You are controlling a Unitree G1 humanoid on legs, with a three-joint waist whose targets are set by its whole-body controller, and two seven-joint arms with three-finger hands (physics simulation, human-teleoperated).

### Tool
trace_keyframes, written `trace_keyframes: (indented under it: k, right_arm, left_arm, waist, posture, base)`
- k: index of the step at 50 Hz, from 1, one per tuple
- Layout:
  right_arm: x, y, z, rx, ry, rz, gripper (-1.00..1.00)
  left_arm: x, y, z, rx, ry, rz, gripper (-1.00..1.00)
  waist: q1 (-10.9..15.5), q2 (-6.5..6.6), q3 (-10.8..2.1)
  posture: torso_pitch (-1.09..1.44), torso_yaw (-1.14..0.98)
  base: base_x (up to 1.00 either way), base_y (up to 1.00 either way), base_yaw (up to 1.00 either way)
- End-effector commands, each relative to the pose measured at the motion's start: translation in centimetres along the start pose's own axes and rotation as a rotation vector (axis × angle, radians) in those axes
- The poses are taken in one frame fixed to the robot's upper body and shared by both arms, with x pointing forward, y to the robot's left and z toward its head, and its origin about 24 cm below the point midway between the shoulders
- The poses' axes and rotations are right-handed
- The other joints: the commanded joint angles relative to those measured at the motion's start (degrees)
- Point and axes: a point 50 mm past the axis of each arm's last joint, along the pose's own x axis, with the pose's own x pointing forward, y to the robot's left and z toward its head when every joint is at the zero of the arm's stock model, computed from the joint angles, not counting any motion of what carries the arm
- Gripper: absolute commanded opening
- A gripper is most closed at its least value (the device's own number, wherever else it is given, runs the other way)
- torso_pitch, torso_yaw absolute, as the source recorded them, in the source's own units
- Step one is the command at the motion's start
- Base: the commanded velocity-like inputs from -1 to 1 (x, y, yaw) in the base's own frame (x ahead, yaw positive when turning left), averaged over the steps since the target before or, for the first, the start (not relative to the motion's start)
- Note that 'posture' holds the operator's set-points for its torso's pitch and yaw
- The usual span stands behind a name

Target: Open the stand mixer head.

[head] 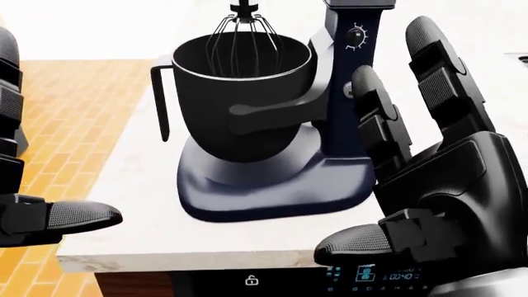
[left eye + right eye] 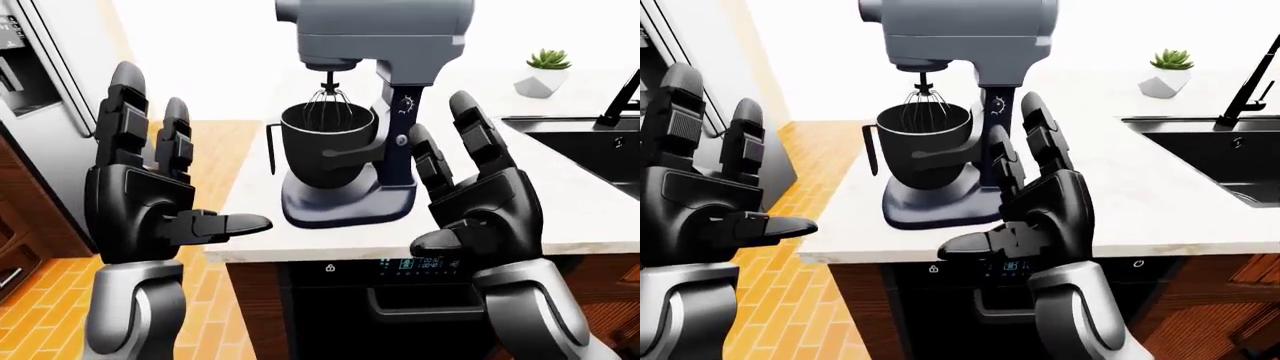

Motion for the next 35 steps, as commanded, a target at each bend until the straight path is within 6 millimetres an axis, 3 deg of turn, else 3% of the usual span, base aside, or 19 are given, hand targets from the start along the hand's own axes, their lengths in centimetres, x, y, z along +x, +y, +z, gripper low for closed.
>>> trace_keyframes:
  k: [1,35]
  right_arm:
    - [0.1,0.2,0.6,0.006,-0.042,0.015,1.00]
    - [1.7,-1.2,-0.7,0.046,0.003,-0.036,1.00]
  left_arm:
    - [0.1,-0.3,1.0,-0.001,-0.062,-0.021,1.00]
    - [0.2,-0.3,0.9,0.003,-0.059,-0.016,1.00]
  waist:
    - [0.0,0.17,-0.21]
    - [0.3,0.09,-0.07]
  posture:
    - [-0.25,0.00]
    - [-0.25,0.00]
  base:
    - [0.00,0.00,0.00]
    - [0.00,0.00,0.00]
